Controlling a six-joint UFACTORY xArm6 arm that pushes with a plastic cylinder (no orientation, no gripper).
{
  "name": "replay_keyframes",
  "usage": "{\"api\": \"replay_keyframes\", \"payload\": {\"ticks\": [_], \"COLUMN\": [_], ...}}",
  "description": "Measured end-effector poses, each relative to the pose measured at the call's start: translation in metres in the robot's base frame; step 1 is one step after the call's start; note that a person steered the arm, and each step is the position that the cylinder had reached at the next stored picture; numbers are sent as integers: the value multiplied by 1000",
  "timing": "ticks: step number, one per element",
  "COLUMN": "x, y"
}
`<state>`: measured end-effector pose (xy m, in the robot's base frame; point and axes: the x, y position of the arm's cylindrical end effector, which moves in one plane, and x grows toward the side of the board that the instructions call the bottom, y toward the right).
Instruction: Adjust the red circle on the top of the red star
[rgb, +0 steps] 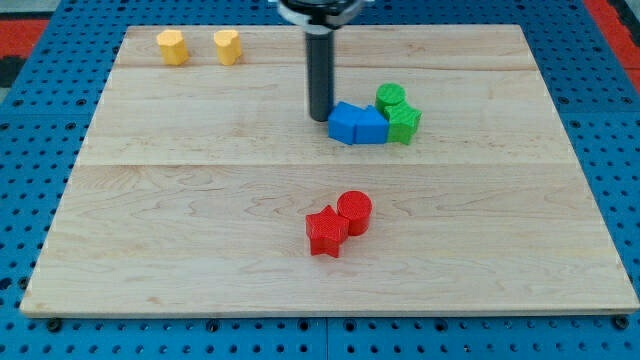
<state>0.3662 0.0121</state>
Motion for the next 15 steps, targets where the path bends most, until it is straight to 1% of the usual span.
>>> {"api": "replay_keyframes", "payload": {"ticks": [2,3,4,5,6,7,8,9,10,11,12,13,15], "x": [28,33,35,39,59,97,134,148,159,159,152,77,-21], "y": [-44,-8,13,17,17,46,94,33,-15,-11,40,-35,-172]}}
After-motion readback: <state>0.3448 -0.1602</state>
